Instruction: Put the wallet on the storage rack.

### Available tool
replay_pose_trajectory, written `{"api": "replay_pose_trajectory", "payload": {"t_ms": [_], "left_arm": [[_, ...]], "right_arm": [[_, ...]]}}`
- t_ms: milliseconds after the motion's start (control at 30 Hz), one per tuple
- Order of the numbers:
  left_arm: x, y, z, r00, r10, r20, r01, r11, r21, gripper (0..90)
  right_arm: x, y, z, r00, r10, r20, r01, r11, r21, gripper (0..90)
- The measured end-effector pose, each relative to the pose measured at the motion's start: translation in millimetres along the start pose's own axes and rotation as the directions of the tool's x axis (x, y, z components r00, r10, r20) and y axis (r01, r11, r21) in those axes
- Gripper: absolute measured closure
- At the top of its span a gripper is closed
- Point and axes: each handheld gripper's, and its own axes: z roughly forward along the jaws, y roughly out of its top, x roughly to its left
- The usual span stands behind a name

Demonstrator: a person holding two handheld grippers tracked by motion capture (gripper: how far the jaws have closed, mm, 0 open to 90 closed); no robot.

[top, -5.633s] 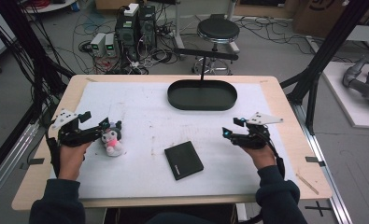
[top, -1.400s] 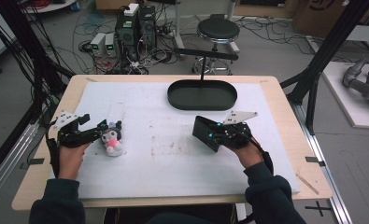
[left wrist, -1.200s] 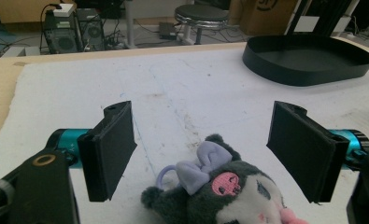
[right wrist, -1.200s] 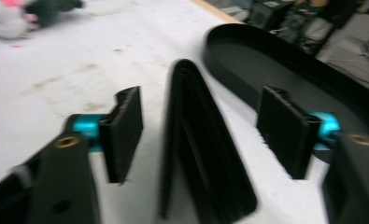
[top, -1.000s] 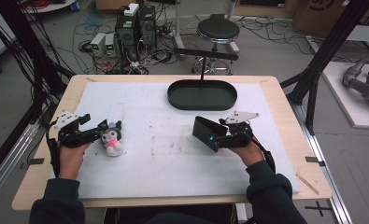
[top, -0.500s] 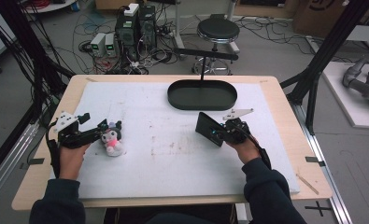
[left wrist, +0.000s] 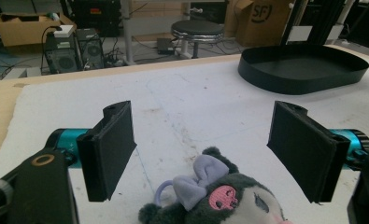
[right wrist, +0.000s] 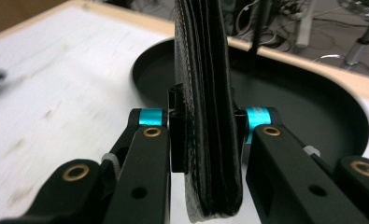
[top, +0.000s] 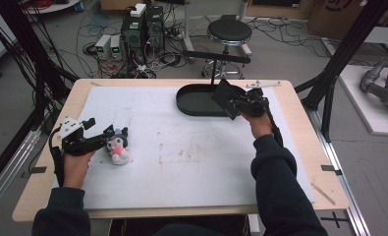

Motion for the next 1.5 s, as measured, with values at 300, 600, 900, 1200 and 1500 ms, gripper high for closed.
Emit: {"api": "replay_pose_trajectory", "payload": {"t_ms": [300, 600, 900, 1200, 1500], "left_arm": [[-0.5, -0.9, 0.2, 1.0000, 0.005, 0.000, -0.005, 1.0000, 0.003, 22.3], [-2.0, -1.9, 1.5, 1.0000, 0.009, 0.003, -0.009, 0.9999, 0.008, 22.4], [-1.5, -3.4, 0.9, 1.0000, 0.007, -0.001, -0.007, 0.9998, 0.016, 22.3], [-2.8, -3.8, 0.3, 1.0000, 0.009, -0.001, -0.009, 0.9998, 0.016, 22.3], [-3.5, -4.2, -0.3, 1.0000, -0.007, 0.001, 0.007, 0.9999, 0.012, 22.3]], "right_arm": [[-17.8, 11.9, 48.6, 0.9970, 0.059, 0.049, -0.061, 0.998, 0.029, 77.7], [-26.7, 7.4, 88.3, 0.9849, 0.139, 0.103, -0.142, 0.990, 0.022, 77.4], [-45.7, -11.4, 100.7, 0.9566, 0.272, 0.104, -0.280, 0.957, 0.072, 65.1], [-61.8, -9.5, 61.8, 0.9350, 0.177, 0.307, -0.212, 0.973, 0.085, 40.2], [-57.1, -11.3, -4.3, 0.9738, 0.063, 0.218, -0.083, 0.993, 0.083, 31.1]]}}
